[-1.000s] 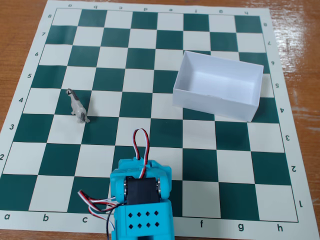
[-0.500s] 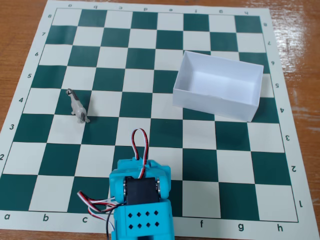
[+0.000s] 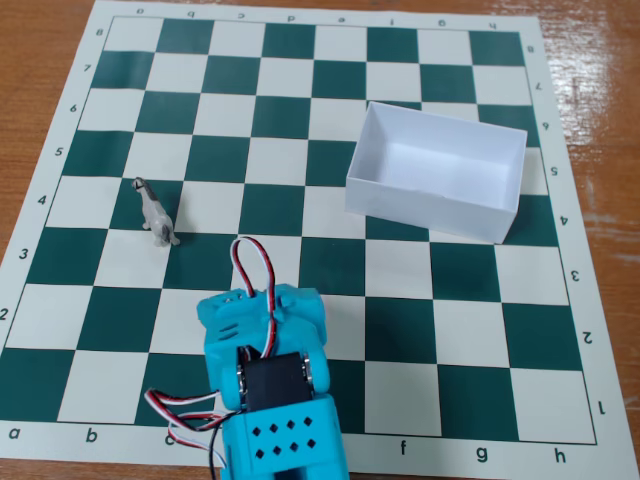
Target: Grab the toy horse and put it in the box.
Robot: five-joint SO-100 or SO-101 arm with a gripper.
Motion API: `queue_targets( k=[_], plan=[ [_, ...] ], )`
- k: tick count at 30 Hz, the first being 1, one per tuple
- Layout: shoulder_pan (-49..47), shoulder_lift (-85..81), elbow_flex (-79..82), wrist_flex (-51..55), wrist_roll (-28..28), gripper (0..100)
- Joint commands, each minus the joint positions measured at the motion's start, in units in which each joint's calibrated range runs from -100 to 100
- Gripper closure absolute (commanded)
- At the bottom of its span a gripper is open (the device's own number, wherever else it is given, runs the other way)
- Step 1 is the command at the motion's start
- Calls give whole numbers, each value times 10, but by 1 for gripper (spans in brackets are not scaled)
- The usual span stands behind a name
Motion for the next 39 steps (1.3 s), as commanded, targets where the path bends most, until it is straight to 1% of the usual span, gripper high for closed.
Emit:
queue_targets(
  k=[1, 7, 13, 20, 32, 36, 39],
  plan=[
    [-21, 60, -16, -86, 10, 67],
    [-62, 200, -66, -224, 17, 66],
    [-86, 357, -92, -421, 19, 66],
    [-85, 461, -117, -488, 15, 66],
    [-80, 644, -139, -681, 9, 66],
    [-83, 708, -165, -713, 9, 66],
    [-87, 753, -172, -761, 9, 66]
  ],
)
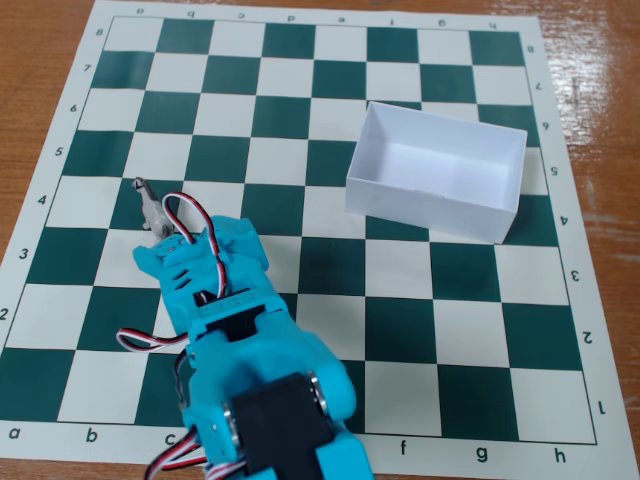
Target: Grab the toy horse and put it in the box.
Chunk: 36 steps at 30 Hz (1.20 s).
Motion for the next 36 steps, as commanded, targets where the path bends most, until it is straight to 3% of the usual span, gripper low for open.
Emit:
queue_targets(
  k=[1, 28, 32, 34, 36],
  plan=[
    [-3, 46, -34, -41, -1, 66],
    [-6, 295, -212, -131, -4, 68],
    [-5, 314, -232, -126, -4, 76],
    [-3, 323, -238, -125, -4, 95],
    [0, 329, -242, -125, -5, 100]
  ],
)
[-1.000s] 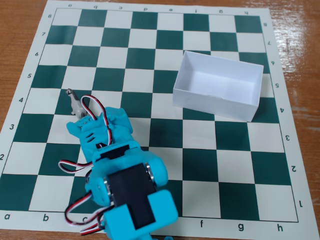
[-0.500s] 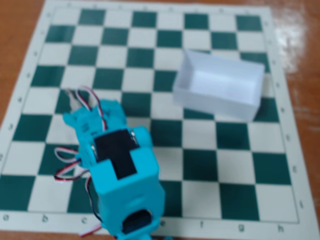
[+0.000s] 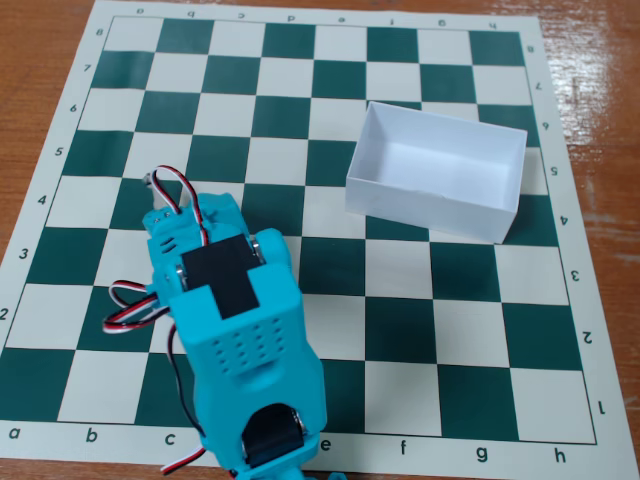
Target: Grab the toy horse and put it in the box.
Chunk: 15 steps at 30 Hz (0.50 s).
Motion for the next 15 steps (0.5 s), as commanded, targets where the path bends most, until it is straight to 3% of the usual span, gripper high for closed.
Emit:
queue_targets(
  k=[1, 15],
  plan=[
    [6, 4, -21, -2, -2, 100],
    [47, -96, 29, -4, 6, 100]
  ],
)
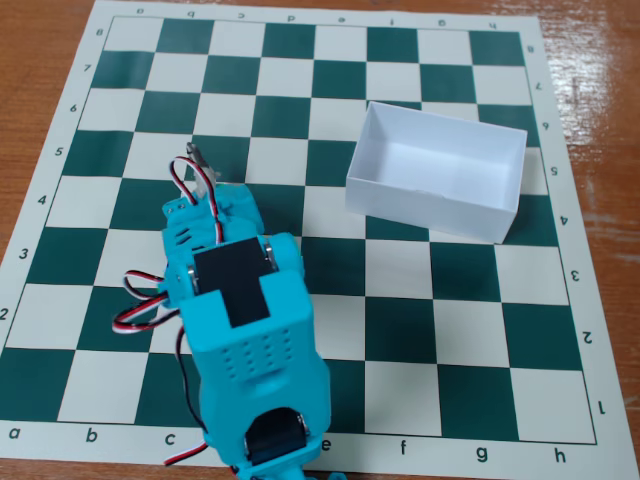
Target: Grab the toy horse and put it in the box.
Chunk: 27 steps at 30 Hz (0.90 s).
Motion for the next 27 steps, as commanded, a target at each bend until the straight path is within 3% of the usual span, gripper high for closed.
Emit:
queue_targets(
  k=[1, 14, 27],
  plan=[
    [21, -75, 19, -4, 3, 100],
    [141, -305, 125, 14, 27, 100],
    [298, -211, -9, 74, 26, 100]
  ],
)
